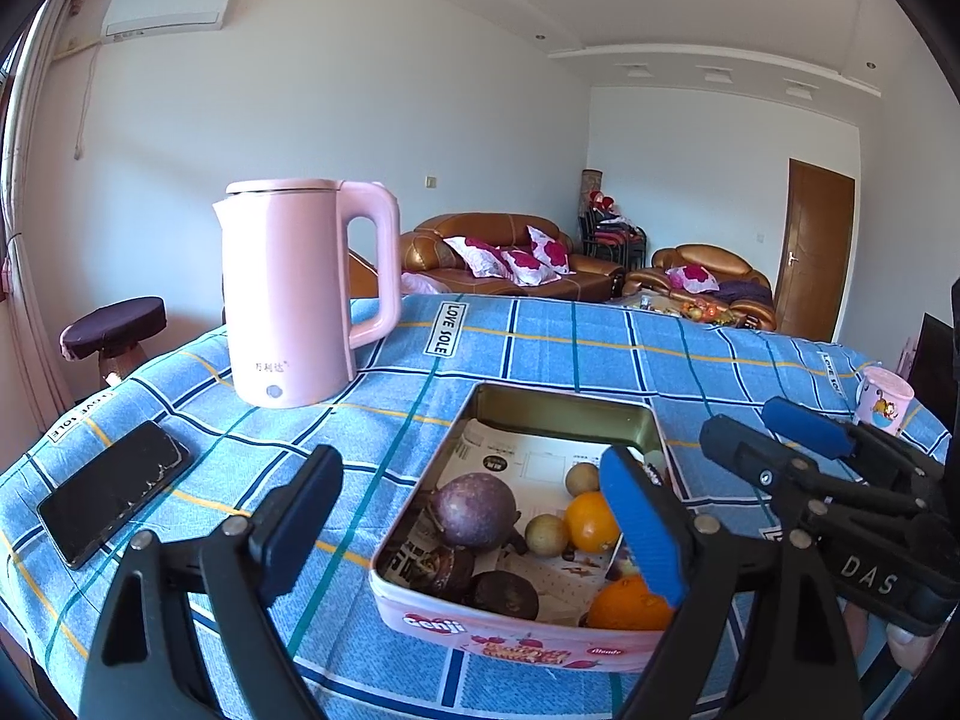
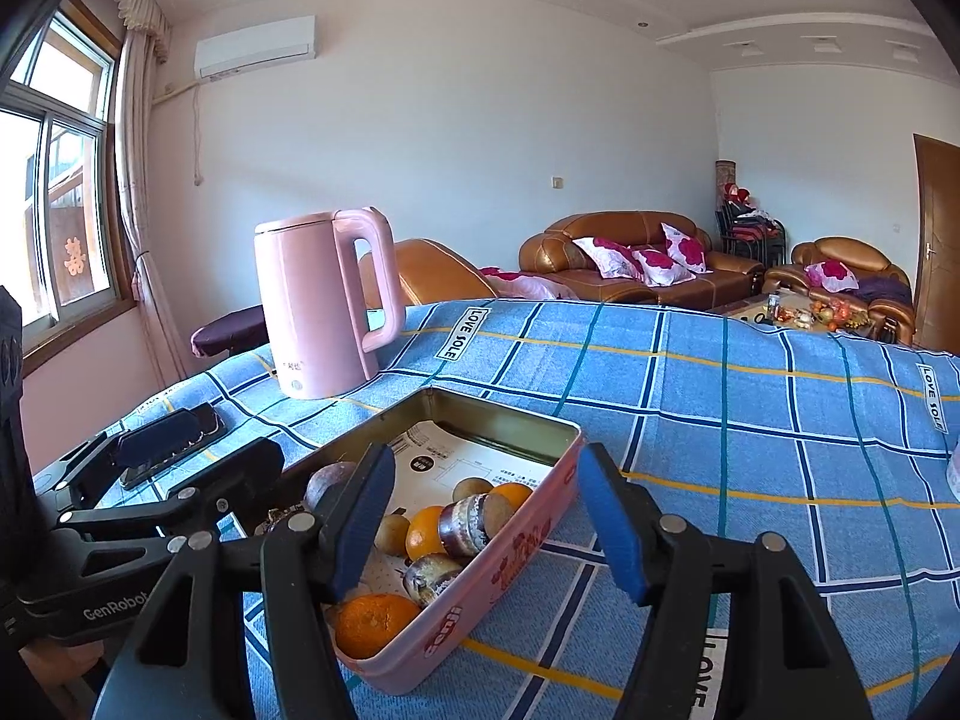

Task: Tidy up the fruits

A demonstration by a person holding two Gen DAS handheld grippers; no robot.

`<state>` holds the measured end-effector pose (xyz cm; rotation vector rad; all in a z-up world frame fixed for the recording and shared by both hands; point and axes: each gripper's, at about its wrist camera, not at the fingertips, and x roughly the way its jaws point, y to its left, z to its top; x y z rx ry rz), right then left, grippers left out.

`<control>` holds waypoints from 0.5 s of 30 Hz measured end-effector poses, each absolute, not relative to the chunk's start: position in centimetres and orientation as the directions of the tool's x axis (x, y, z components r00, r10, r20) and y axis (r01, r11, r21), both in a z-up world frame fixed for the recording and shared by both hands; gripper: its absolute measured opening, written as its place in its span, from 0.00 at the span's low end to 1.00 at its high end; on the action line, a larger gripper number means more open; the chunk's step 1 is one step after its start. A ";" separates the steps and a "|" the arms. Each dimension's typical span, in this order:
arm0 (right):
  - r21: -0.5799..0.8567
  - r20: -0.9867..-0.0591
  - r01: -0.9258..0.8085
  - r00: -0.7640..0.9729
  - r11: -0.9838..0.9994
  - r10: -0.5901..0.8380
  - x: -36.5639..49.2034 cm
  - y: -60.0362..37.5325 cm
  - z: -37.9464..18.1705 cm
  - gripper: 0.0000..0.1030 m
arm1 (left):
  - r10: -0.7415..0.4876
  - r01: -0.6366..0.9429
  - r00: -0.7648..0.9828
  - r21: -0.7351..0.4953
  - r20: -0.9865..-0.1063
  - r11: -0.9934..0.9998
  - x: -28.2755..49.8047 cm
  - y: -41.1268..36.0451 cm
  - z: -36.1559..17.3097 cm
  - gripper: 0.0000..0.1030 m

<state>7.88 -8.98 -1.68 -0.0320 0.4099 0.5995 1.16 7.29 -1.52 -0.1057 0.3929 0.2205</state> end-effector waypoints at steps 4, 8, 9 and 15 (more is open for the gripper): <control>0.091 -0.384 -0.554 0.747 0.828 0.542 7.9 -9.0 -1.7 0.64 | 0.192 -0.232 0.900 -0.057 -0.390 0.971 1.2 7.2 -1.5 0.87; 0.093 -0.381 -0.552 0.749 0.829 0.542 7.8 -9.1 -1.7 0.64 | 0.191 -0.229 0.900 -0.054 -0.392 0.972 1.1 7.1 -1.5 0.87; 0.093 -0.381 -0.551 0.750 0.829 0.541 7.8 -9.1 -1.7 0.64 | 0.189 -0.228 0.900 -0.054 -0.393 0.972 1.1 7.0 -1.5 0.87; 0.096 -0.377 -0.547 0.753 0.832 0.539 7.8 -9.5 -1.7 0.64 | 0.187 -0.224 0.900 -0.049 -0.393 0.973 1.2 6.9 -1.6 0.88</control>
